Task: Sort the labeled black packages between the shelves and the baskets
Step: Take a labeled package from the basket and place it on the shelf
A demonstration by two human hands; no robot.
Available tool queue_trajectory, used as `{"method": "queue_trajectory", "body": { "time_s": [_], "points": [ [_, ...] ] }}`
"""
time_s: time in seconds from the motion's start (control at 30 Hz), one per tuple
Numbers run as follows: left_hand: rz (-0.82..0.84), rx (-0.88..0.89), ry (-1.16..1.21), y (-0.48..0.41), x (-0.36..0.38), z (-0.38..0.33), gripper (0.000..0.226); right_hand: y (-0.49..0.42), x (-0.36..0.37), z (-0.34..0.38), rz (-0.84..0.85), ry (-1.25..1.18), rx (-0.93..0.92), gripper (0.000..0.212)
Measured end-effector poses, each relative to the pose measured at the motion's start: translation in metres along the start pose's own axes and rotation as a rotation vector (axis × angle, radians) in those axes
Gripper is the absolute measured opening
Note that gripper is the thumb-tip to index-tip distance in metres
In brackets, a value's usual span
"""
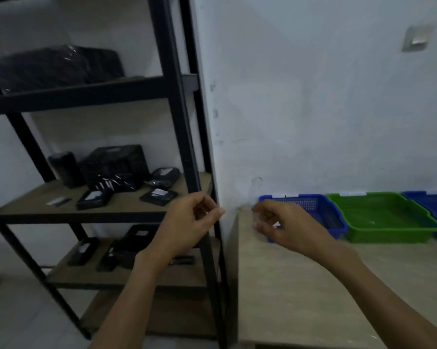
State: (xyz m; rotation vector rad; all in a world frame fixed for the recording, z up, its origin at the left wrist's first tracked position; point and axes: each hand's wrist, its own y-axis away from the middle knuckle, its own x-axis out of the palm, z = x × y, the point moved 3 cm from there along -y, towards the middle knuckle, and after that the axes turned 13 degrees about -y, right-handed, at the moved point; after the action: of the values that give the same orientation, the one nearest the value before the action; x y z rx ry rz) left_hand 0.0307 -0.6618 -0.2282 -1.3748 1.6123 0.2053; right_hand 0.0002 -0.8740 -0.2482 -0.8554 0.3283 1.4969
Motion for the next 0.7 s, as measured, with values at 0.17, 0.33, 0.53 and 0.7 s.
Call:
{"method": "queue_trajectory", "body": {
  "time_s": [0.17, 0.33, 0.53, 0.7],
  "points": [
    [-0.1, 0.104, -0.067, 0.042, -0.076, 0.021, 0.015, 0.008, 0.04, 0.087, -0.03, 0.026, -0.1, 0.04],
    [-0.212, 0.159, -0.117, 0.043, -0.139, 0.044, 0.013, -0.015, 0.06, 0.146, -0.009, 0.104, -0.162, 0.047],
    [-0.344, 0.219, -0.237, -0.004, -0.193, 0.083, 0.031, -0.093, 0.059, 0.18, -0.04, 0.187, -0.285, 0.045],
    [-0.321, 0.223, -0.323, -0.057, -0.221, 0.125, 0.033, -0.174, 0.063, 0.197, -0.073, 0.233, -0.363, 0.044]
  ]
}}
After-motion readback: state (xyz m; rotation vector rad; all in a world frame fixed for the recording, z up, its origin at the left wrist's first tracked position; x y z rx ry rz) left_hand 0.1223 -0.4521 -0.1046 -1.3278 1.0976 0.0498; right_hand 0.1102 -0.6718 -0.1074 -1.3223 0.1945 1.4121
